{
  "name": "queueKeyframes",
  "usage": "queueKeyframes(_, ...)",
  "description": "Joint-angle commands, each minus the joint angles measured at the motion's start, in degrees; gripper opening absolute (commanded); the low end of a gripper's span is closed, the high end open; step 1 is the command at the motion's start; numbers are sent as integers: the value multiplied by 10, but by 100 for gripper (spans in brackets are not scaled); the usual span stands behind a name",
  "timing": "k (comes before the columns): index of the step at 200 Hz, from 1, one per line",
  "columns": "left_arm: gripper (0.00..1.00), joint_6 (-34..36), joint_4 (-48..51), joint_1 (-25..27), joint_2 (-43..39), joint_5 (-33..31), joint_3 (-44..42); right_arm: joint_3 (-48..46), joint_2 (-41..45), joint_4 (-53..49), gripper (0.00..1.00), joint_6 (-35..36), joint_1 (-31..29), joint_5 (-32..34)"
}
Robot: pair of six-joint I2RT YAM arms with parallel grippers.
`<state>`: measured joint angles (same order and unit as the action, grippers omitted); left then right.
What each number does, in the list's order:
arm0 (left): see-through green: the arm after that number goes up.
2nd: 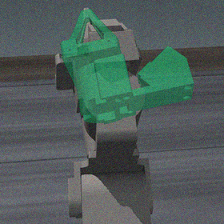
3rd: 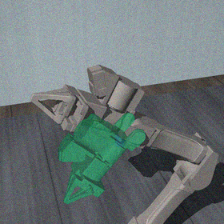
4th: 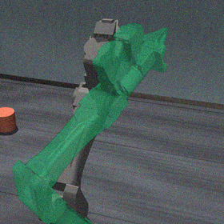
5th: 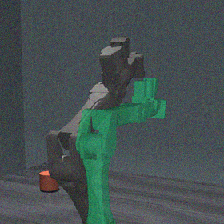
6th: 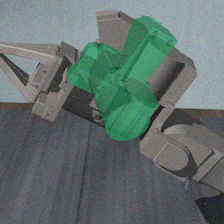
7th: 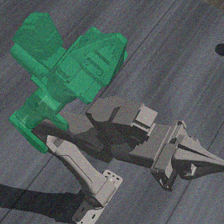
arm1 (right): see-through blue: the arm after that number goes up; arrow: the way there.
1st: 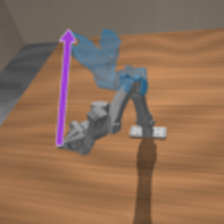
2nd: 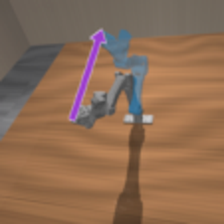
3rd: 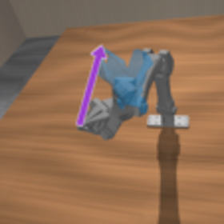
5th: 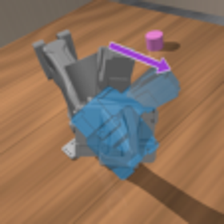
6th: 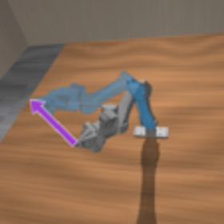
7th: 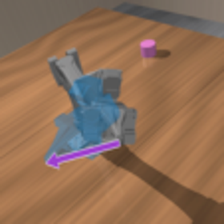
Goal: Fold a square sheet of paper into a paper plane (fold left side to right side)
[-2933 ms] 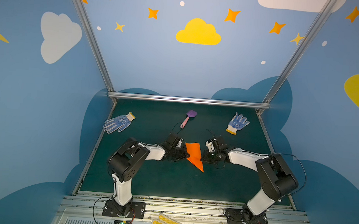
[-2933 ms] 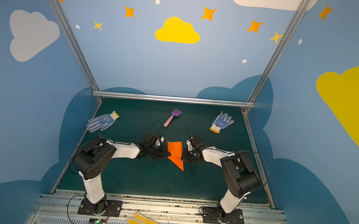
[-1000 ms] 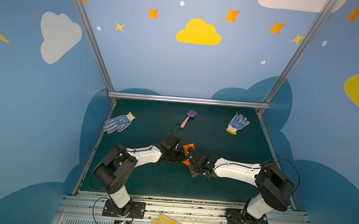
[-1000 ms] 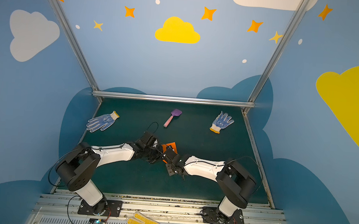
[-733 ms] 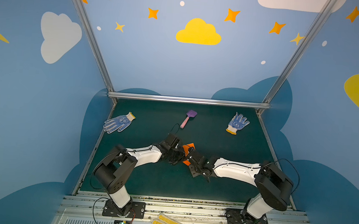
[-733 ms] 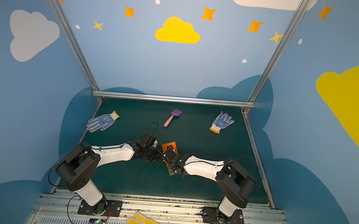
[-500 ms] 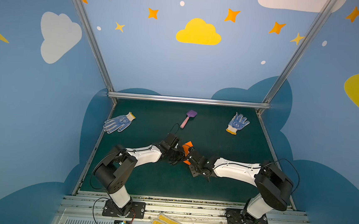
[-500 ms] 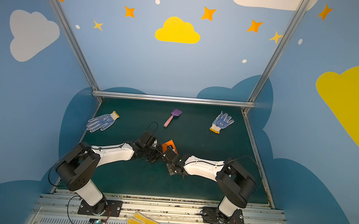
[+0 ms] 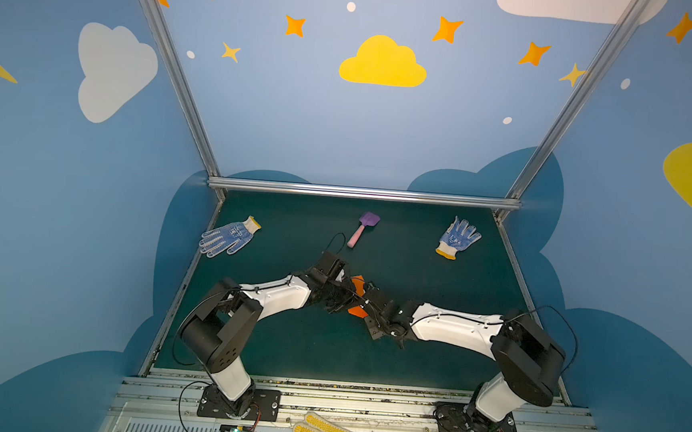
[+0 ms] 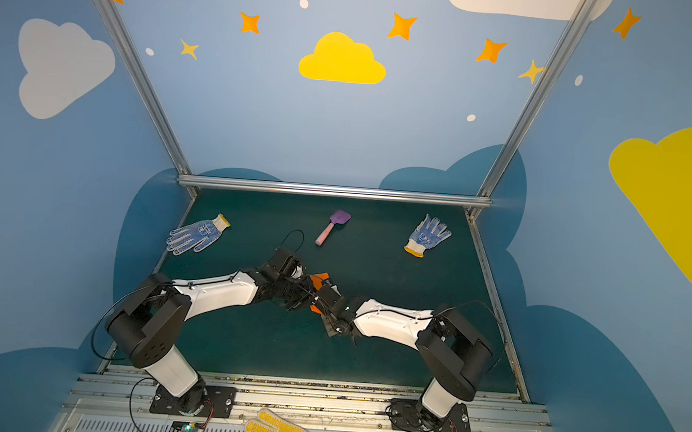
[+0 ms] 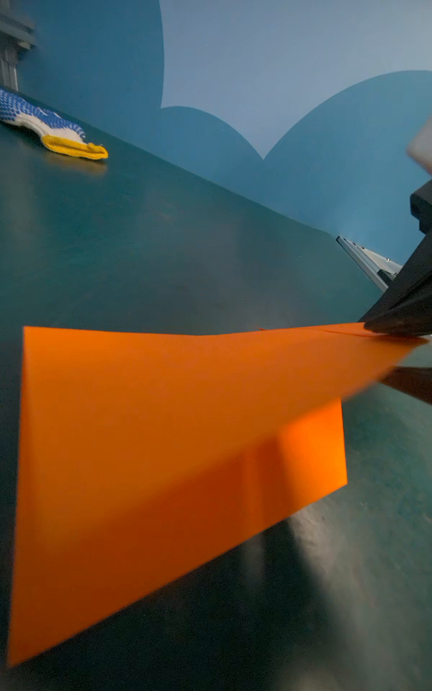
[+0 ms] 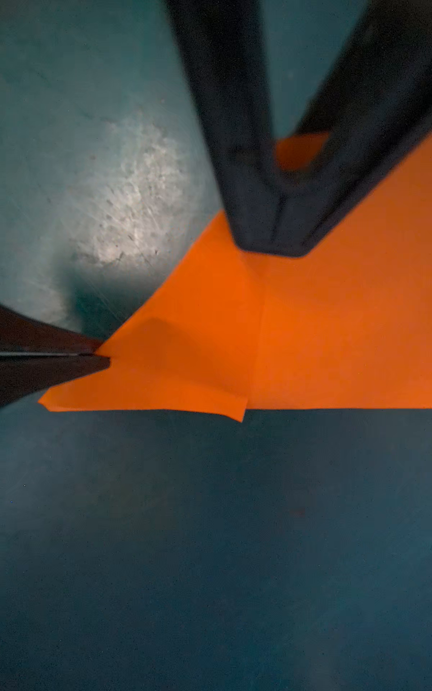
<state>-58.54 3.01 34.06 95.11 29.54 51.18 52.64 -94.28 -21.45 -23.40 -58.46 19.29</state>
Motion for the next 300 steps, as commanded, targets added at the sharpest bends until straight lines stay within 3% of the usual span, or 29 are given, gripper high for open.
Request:
queueKeyframes(1, 16, 15, 14, -9, -12, 7, 13, 19, 4, -16, 0, 6, 4, 2)
queueKeyframes(25, 23, 18, 11, -15, -14, 8, 13, 21, 12, -16, 0, 6, 6, -4)
queueKeyframes(37, 34, 21, 5, -17, -20, 4, 10, 23, 14, -16, 0, 6, 10, -15)
queueKeyframes(53, 45, 27, 16, -18, -36, -18, 5, 22, 18, -13, 0, 3, 16, -33)
queueKeyframes(92, 60, 32, 37, -22, -86, -78, -15, 2, 36, 18, 0, -14, 46, -113)
queueKeyframes(120, 59, 34, 48, -22, -108, -104, -29, -17, 44, 51, 0, -37, 78, -195)
queueKeyframes(141, 52, 32, 37, -22, -104, -99, -41, -26, 45, 69, 0, -52, 93, -228)
queueKeyframes(178, 57, 23, -31, -20, -70, -60, -62, -26, 38, 74, 0, -54, 98, -243)
queueKeyframes(221, 59, 22, -61, -8, -43, -56, -53, -25, 30, 77, 0, -52, 100, -247)
queueKeyframes(248, 52, 19, -68, -5, -17, -55, -45, -24, 22, 78, 0, -49, 100, -253)
queueKeyframes(281, 36, 8, -79, -6, 28, -50, -36, -15, 7, 75, 0, -44, 99, -251)
queueKeyframes(300, 34, 4, -82, -6, 38, -51, -42, -11, 2, 72, 0, -40, 98, -248)
